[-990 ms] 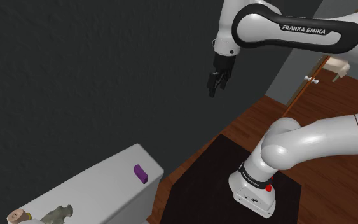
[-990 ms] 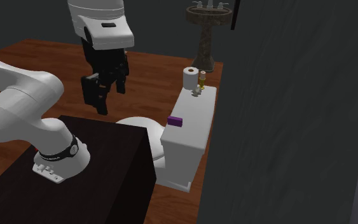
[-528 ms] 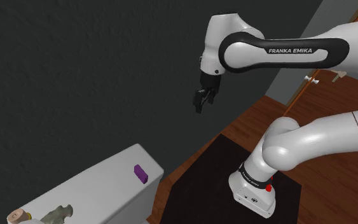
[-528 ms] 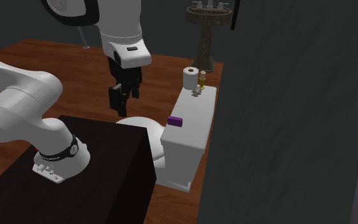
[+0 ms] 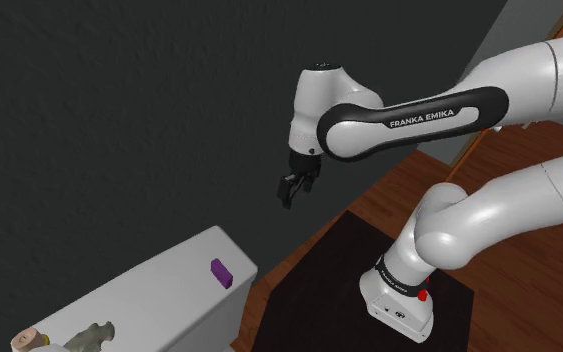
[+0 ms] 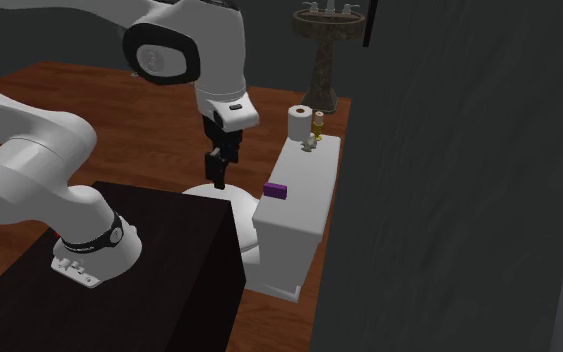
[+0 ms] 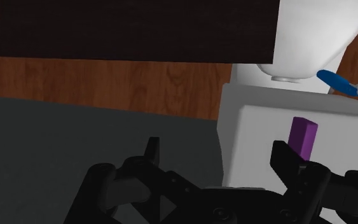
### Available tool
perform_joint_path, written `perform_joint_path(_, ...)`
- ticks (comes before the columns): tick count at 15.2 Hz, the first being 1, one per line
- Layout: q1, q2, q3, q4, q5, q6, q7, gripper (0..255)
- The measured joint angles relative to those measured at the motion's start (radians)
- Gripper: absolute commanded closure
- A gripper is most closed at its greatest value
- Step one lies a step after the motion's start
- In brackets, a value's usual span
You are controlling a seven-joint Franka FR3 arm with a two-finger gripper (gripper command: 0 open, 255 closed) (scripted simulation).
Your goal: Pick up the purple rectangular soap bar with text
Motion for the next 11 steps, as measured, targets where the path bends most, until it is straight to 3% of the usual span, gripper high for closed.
perform_joint_path(6, 0.036, 0.182, 0.109, -0.021, 0.040, 0.227, 0.106, 0)
perform_joint_path(11, 0.036, 0.384, 0.197, 0.018, -0.001, 0.407, 0.221, 0)
